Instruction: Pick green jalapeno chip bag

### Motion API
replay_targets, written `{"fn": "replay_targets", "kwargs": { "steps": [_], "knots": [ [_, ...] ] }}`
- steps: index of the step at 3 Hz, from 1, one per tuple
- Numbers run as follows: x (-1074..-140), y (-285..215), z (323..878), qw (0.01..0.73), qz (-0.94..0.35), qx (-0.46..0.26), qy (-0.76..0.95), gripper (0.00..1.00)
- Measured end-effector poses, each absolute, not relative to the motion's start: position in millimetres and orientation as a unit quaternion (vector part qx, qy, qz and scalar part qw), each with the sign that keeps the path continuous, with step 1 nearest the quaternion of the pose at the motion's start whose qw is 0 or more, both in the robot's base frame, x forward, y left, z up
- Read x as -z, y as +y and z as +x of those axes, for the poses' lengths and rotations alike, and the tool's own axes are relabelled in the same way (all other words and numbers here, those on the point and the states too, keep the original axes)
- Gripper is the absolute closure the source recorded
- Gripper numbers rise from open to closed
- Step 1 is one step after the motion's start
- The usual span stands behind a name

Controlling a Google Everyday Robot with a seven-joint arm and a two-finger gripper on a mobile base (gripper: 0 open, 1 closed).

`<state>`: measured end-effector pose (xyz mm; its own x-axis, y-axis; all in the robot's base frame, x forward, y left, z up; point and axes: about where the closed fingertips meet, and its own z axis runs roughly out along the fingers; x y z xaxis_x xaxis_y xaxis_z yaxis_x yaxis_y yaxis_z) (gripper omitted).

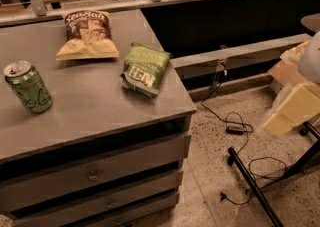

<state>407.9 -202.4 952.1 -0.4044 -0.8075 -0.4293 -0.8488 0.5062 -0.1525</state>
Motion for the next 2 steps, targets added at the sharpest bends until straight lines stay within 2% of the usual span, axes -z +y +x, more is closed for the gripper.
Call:
{"fn": "replay_targets", "kwargs": {
  "steps": [1, 2],
  "knots": [
    [-952, -202, 408, 0.23, -0.495, -0.045, 0.837, 0.0],
    [-946, -166, 425, 0.237, -0.528, -0.072, 0.812, 0.0]
  ]
}}
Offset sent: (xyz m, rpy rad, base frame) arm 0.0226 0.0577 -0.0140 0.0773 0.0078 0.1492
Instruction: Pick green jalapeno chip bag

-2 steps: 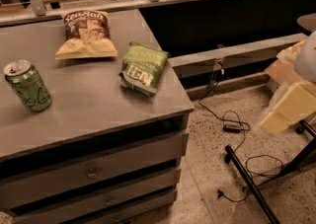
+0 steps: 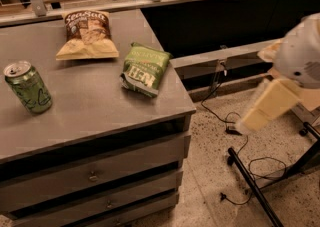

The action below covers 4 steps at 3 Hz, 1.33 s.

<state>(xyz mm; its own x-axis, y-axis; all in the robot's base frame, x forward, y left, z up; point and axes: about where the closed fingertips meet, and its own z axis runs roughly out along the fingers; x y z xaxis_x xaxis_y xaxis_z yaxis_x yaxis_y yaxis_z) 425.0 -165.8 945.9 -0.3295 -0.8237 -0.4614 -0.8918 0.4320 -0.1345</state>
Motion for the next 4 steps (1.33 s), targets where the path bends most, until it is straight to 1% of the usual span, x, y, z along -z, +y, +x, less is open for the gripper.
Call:
{"fn": "replay_targets", "kwargs": {
  "steps": [1, 3, 4],
  "knots": [
    [-944, -116, 455, 0.243, -0.573, -0.096, 0.776, 0.0],
    [-934, 14, 506, 0.258, -0.637, -0.138, 0.713, 0.0],
    [-900, 57, 529, 0.26, -0.644, -0.125, 0.708, 0.0]
  ]
}}
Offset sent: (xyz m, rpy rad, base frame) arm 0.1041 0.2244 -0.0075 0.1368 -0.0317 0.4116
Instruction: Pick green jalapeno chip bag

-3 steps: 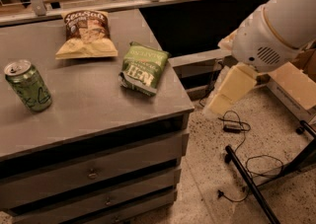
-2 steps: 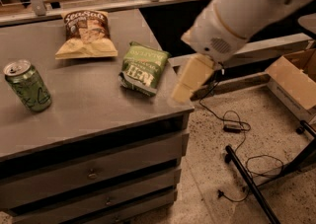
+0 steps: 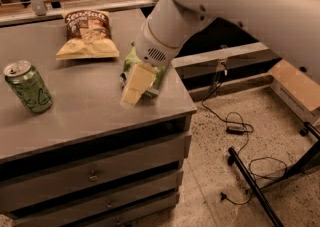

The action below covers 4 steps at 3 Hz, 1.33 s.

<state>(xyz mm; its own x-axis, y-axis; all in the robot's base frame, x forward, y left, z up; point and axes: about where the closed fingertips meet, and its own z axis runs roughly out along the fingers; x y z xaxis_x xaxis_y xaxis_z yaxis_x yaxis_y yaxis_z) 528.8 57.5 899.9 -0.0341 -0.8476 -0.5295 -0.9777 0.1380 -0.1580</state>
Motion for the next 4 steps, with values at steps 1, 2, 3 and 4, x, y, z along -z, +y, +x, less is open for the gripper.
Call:
{"fn": "replay_targets", "kwargs": {
  "steps": [1, 2, 3, 4],
  "knots": [
    [-875, 68, 539, 0.257, -0.643, -0.107, 0.713, 0.0],
    [-860, 65, 547, 0.256, -0.636, -0.084, 0.723, 0.0],
    [-854, 58, 556, 0.256, -0.63, -0.058, 0.731, 0.0],
    [-852, 47, 565, 0.255, -0.618, -0.043, 0.743, 0.12]
  ]
}}
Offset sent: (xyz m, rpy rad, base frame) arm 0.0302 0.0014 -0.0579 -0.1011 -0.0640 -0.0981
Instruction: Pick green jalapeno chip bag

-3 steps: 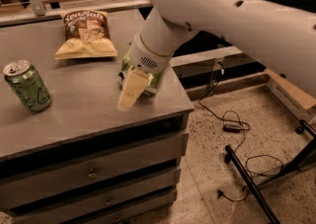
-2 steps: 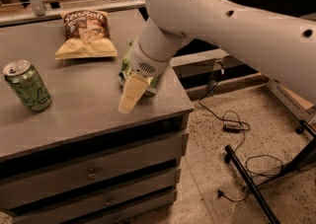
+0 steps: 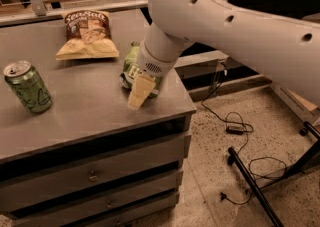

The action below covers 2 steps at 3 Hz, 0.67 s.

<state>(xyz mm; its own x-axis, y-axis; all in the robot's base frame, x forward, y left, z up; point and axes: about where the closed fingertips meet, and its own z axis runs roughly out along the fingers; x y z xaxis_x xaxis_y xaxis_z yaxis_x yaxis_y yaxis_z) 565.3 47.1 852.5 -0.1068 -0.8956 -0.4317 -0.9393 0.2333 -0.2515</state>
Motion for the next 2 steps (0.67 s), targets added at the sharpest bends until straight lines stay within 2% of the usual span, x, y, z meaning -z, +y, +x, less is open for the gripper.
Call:
{"fn": "replay_targets", "kwargs": {
  "steps": [2],
  "knots": [
    [-846, 18, 578, 0.239, -0.611, -0.022, 0.754, 0.74]
  ]
}}
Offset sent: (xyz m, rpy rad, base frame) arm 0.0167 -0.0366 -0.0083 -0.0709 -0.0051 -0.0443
